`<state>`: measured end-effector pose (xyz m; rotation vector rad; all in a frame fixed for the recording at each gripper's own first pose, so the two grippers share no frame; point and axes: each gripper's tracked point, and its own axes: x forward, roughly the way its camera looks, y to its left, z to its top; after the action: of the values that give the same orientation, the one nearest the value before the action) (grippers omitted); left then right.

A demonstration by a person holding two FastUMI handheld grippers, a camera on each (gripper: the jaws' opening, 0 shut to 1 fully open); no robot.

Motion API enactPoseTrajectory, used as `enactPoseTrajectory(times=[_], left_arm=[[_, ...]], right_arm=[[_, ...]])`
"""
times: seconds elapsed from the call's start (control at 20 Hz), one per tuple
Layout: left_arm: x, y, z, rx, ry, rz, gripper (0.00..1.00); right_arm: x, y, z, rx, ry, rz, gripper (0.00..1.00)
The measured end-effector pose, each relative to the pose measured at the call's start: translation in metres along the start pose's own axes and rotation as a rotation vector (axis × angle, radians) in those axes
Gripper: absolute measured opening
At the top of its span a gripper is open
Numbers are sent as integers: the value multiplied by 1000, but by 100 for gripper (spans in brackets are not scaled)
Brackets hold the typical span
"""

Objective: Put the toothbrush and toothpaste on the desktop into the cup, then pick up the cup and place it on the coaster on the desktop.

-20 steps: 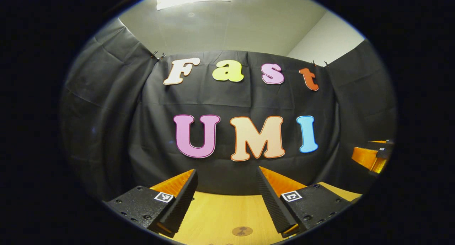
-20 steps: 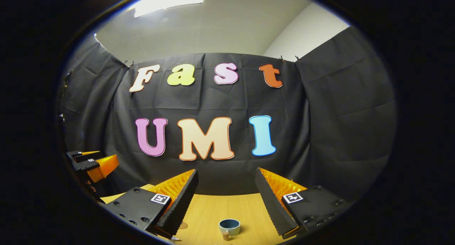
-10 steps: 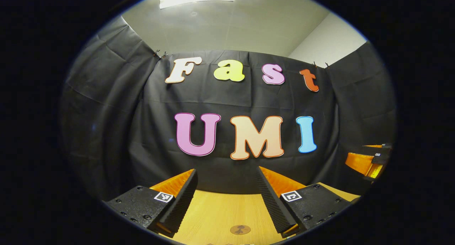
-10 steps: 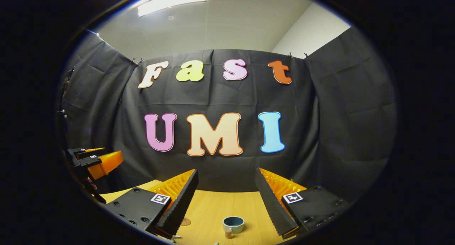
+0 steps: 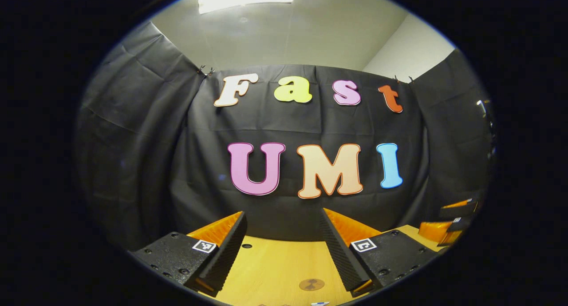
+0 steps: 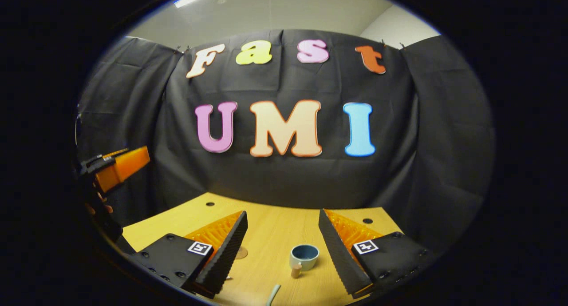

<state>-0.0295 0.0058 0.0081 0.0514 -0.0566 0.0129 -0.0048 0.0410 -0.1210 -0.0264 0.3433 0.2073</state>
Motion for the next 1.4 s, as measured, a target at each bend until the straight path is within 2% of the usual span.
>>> enactPoseTrajectory(times=[0.2, 0.45, 0.65, 0.95, 1.0, 1.05, 1.1, 1.15, 1.2, 1.3, 1.4], left_arm=[[-5, 10, -9, 8, 29, 18, 94], [-8, 20, -17, 17, 56, 44, 94], [-12, 25, -25, 35, 75, 62, 94], [-20, 28, -38, 53, 108, 76, 94], [-21, 28, -41, 55, 115, 78, 94], [-22, 27, -42, 57, 121, 80, 94], [-23, 28, -43, 58, 127, 84, 94], [-23, 29, -46, 59, 133, 87, 94], [-24, 30, -48, 58, 139, 91, 94], [-25, 29, -54, 53, 154, 95, 94], [-26, 29, -60, 52, 167, 95, 94]], right_arm=[[15, 1, -71, 30, 195, 9, 99], [24, -8, -162, -18, 421, -10, 100], [21, -4, -216, 5, 596, 15, 99], [19, -3, -269, 33, 766, 12, 99], [19, -3, -276, 27, 789, 12, 96], [19, -3, -282, 16, 802, 13, 98], [19, -5, -287, 0, 815, 13, 94], [19, -4, -292, -11, 825, 16, 98], [19, -3, -296, -20, 835, 18, 95], [18, -5, -304, -41, 859, 20, 98], [15, -5, -310, -54, 881, 25, 95]])
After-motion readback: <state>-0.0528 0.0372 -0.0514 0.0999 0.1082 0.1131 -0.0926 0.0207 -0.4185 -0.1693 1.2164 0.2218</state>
